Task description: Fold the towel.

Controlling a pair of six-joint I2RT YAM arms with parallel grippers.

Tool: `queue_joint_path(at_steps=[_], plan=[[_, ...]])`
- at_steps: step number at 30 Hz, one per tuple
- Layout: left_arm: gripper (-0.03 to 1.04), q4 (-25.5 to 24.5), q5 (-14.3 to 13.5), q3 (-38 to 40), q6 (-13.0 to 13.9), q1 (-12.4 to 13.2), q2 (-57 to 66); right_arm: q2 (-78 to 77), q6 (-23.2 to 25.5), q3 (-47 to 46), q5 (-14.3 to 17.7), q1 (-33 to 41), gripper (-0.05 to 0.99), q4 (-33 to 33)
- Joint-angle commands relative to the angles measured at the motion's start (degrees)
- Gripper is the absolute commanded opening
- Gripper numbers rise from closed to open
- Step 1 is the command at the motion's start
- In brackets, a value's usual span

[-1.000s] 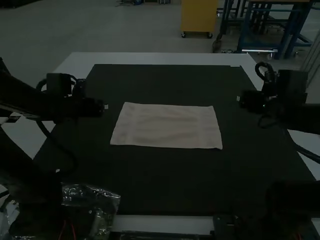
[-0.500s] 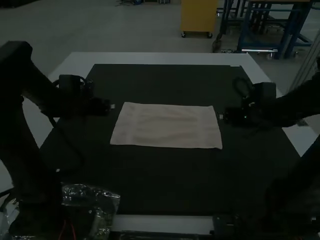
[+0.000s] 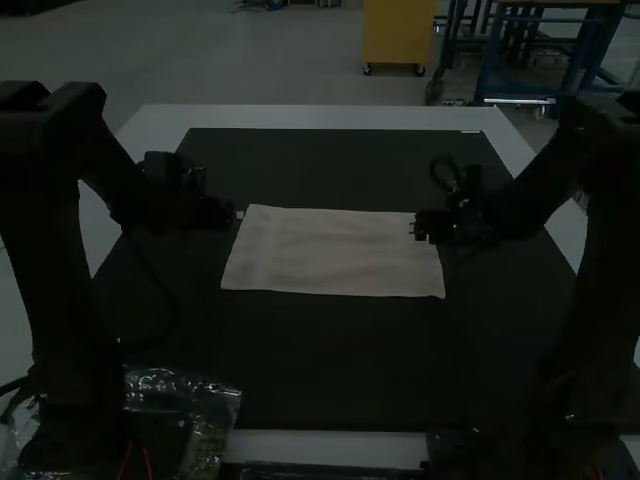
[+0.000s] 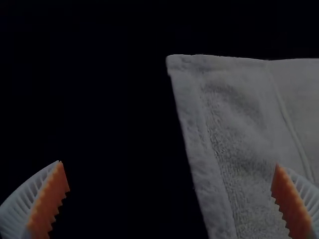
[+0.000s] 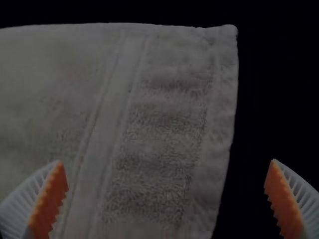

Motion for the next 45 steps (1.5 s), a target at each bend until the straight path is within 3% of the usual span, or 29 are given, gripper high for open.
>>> queue_joint_path(at_steps=[1,20,24,29,30,33,34,35,36,45], plan=[[0.96,0.7,0.8,2.3,1.3,-0.1,1.5,2.3,0.8,2.5,-0.3,0.7,0.91,1.3],[0.96,0.7,0.7,6.4,3.3,-2.8,8.8,10.8,0.8,8.0,-0.3,0.1,0.91,3.4],[0.96,0.4,0.7,7.2,3.7,-2.8,10.2,12.2,0.9,9.2,0.9,0.1,0.91,3.3],[0.87,0.2,0.7,7.4,4.6,-2.7,11.4,13.7,1.1,10.0,1.4,0.2,0.90,3.3],[0.81,0.1,0.7,7.5,4.9,-2.6,11.7,13.9,1.0,10.0,1.4,0.3,0.87,3.3],[0.42,0.1,1.2,7.1,6.2,-2.4,12.2,14.0,1.0,9.8,0.8,0.3,0.62,3.4],[0.18,0.1,1.4,7.1,6.4,-2.4,12.4,14.0,2.4,9.9,-1.3,0.1,0.46,3.4],[0.02,0.2,1.2,7.0,6.4,-2.6,12.7,14.0,2.7,9.8,-3.6,0.1,0.13,3.4],[0.03,0.2,1.4,7.1,6.4,-2.4,13.0,14.0,2.7,9.8,-3.8,0.0,-0.02,3.6],[0.03,1.7,3.6,8.1,5.1,0.5,12.3,13.1,2.7,9.6,-3.9,-0.2,-0.02,4.4]])
